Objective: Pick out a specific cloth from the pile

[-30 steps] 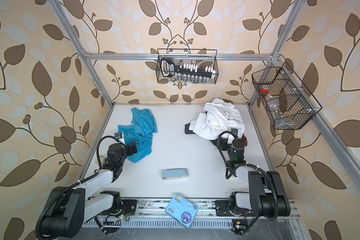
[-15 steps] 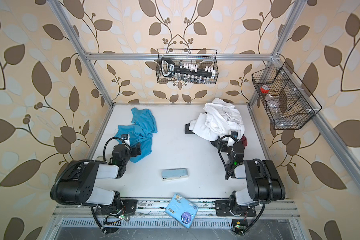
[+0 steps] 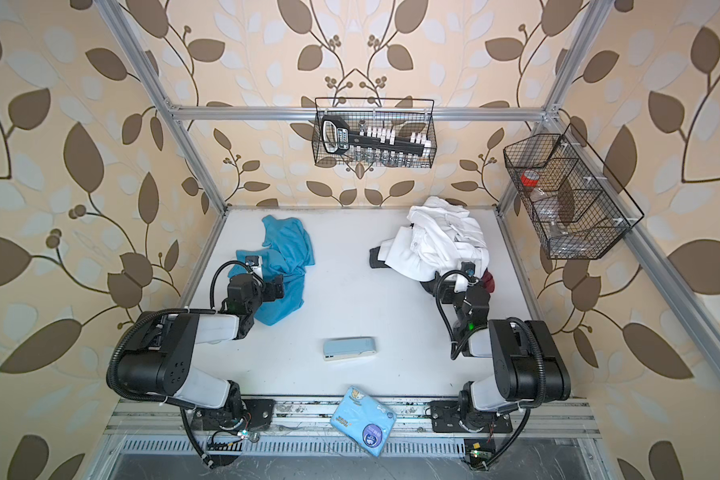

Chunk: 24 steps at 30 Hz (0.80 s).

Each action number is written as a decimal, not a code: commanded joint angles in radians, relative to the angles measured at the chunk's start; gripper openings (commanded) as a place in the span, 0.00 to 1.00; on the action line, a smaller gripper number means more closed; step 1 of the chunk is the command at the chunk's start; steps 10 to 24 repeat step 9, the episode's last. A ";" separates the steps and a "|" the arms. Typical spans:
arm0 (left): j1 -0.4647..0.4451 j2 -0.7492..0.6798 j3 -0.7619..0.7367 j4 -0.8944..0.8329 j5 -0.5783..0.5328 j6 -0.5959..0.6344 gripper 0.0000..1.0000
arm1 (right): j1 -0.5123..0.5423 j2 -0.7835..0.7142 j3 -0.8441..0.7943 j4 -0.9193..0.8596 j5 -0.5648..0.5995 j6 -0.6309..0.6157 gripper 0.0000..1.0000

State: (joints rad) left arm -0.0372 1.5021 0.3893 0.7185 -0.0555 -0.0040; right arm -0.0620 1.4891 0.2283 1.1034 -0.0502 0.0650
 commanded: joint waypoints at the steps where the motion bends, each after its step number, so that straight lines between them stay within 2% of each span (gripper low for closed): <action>1: 0.013 -0.003 0.006 0.008 0.012 0.008 0.99 | -0.001 0.010 0.009 0.023 -0.017 -0.008 1.00; 24: 0.013 -0.002 0.006 0.007 0.013 0.007 0.99 | 0.004 0.013 0.016 0.017 -0.006 -0.010 1.00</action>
